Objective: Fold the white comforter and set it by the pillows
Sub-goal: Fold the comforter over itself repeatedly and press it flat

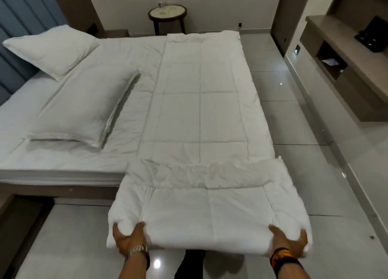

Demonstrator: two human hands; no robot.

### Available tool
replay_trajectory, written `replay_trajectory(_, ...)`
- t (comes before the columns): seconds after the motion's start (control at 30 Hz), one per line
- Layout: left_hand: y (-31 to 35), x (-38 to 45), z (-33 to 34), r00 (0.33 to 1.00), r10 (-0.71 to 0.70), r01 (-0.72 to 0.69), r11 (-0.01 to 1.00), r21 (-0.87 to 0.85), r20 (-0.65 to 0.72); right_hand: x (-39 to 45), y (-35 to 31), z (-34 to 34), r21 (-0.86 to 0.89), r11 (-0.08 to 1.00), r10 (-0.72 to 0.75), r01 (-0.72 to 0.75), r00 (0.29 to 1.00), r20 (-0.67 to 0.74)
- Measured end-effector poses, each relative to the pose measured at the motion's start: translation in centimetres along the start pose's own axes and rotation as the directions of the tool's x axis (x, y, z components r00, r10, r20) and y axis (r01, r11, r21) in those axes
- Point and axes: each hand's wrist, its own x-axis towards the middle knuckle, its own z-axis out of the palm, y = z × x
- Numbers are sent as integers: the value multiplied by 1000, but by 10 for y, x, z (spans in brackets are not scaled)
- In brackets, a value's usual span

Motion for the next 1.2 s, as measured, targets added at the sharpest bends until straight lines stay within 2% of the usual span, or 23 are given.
replay_trajectory(0.07,14,0,5,999,31,-31,999,-21,-16,-3,-9,7,-10,1000,-11,11,1000,9)
replay_trajectory(0.13,43,-1,22,994,111,-111,991,-70,-15,-4,-34,28,21,996,-92,91,995,38)
replay_trajectory(0.23,105,-2,61,971,236,-228,956,-183,24,0,-90,75,23,969,-247,246,964,101)
replay_trajectory(0.33,168,7,108,958,282,-255,923,-287,56,3,-150,130,-57,948,-301,312,943,143)
replay_trajectory(0.43,219,23,162,937,336,-290,901,-322,97,10,-203,195,121,936,-350,330,909,228)
replay_trajectory(0.5,250,38,200,913,379,-316,892,-323,151,17,-232,233,167,929,-368,331,877,308)
replay_trajectory(0.6,285,65,260,861,441,-343,872,-349,254,32,-250,277,-14,853,-472,521,783,406)
replay_trajectory(0.67,287,76,290,795,507,-448,861,-241,333,42,-233,294,-192,663,-611,723,672,419)
replay_trajectory(0.73,267,89,312,723,557,-590,805,-53,409,53,-203,306,-419,417,-671,806,584,457)
replay_trajectory(0.8,237,107,324,668,567,-727,635,261,482,66,-178,316,-602,238,-602,762,602,524)
replay_trajectory(0.87,214,133,335,637,526,-768,376,518,563,91,-169,340,-678,111,-551,726,613,566)
replay_trajectory(0.9,205,148,341,628,510,-766,271,583,588,107,-169,354,-695,62,-546,717,607,578)
replay_trajectory(0.97,192,174,353,635,479,-741,156,654,606,136,-171,381,-731,-27,-511,682,619,596)
replay_trajectory(1.1,176,200,379,667,387,-711,76,699,637,169,-155,409,-768,-118,-325,630,706,629)
replay_trajectory(1.2,179,190,372,679,377,-701,77,709,630,161,-156,396,-752,-68,-336,656,695,636)
